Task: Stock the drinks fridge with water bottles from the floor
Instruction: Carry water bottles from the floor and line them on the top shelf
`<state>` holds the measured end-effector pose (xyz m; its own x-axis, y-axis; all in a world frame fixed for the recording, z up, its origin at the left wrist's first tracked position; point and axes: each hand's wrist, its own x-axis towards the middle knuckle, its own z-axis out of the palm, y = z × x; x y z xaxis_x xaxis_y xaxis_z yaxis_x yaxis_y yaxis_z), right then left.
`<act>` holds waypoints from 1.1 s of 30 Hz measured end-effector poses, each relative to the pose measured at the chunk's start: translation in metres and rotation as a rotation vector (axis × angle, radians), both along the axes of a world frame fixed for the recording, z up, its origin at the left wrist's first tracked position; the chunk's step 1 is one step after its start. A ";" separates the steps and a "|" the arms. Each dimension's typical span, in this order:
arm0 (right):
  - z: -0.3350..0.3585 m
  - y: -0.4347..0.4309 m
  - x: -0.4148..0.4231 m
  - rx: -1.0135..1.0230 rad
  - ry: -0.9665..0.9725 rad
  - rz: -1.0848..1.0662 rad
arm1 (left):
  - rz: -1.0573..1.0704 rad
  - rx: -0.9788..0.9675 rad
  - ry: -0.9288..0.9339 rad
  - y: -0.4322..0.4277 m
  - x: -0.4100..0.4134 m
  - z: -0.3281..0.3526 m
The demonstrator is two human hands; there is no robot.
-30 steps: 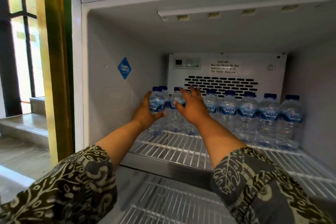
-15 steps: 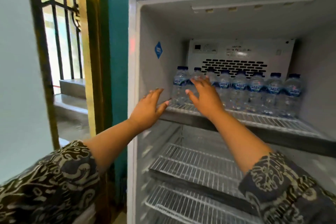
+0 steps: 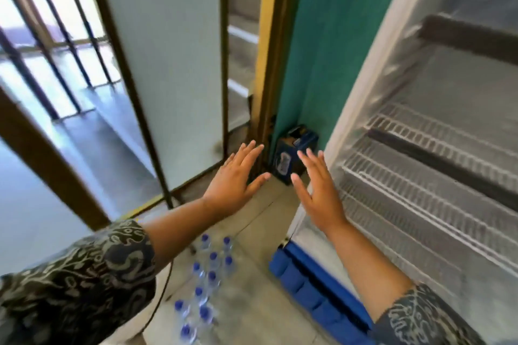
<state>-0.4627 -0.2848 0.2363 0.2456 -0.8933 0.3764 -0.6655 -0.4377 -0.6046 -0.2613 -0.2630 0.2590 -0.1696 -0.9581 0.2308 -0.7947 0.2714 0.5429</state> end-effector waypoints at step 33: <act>-0.739 -0.078 0.149 0.896 -0.031 -0.056 | 0.801 0.766 0.423 0.112 0.047 -0.737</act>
<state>-0.3135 -0.3625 -0.5024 0.1938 -0.8656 -0.4616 -0.6494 0.2395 -0.7217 -0.2145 -0.1509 -0.4783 0.4931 -0.6697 -0.5553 -0.3089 -0.7315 0.6079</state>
